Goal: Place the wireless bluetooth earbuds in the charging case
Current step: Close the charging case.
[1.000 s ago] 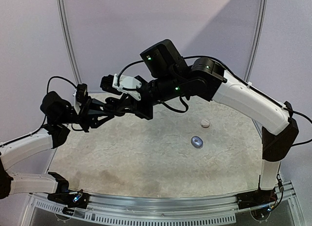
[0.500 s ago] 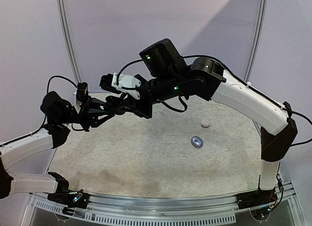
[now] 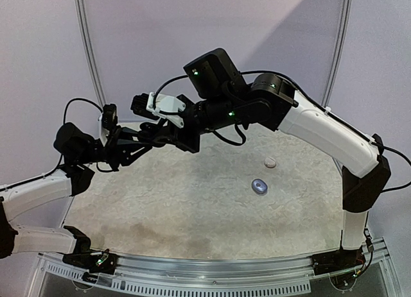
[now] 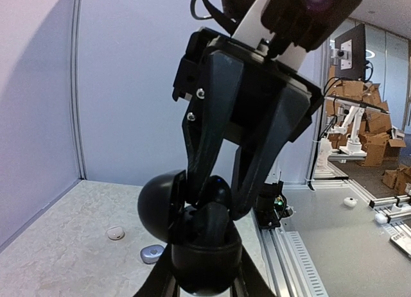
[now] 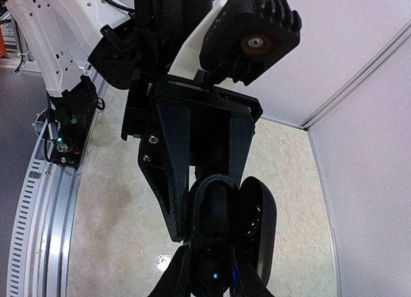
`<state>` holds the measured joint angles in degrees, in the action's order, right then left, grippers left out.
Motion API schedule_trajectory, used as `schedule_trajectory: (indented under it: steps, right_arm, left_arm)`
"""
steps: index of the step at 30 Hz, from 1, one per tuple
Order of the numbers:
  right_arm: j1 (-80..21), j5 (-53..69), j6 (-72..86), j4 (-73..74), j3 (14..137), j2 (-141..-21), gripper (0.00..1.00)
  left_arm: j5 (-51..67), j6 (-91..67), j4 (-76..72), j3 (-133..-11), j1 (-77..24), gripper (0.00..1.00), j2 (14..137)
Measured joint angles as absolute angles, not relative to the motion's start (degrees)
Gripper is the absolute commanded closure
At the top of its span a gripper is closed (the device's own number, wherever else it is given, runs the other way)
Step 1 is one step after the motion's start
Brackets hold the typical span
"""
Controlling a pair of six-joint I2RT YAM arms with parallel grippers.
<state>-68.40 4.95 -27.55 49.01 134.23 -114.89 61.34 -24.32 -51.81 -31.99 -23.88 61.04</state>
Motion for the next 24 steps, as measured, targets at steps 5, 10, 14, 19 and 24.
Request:
schedule_trajectory:
  steps: [5,10,14,19,24]
  right_arm:
    - [-68.34,4.58,-27.57,48.86,134.5,-115.07,0.74]
    - [-68.34,4.45,-27.55,48.34,134.76,-115.61,0.74]
    - [-68.34,4.32,-27.55,48.31,135.11,-115.66,0.72]
    - [-68.34,4.34,-27.44,47.99,135.44,-115.92,0.65]
    - [-68.34,4.38,-27.29,47.88,135.44,-116.03,0.59]
  left_arm:
    - [60.73,-25.71,-52.31,-31.88,-24.01,1.0,61.04]
    - [60.31,-26.68,-52.77,-31.86,-24.03,1.0,61.04]
    - [59.81,-27.31,-52.97,-31.86,-24.16,1.0,61.04]
    - [59.02,-27.75,-53.32,-31.86,-24.38,1.0,61.04]
    - [58.19,-28.16,-53.34,-31.81,-24.38,1.0,61.01]
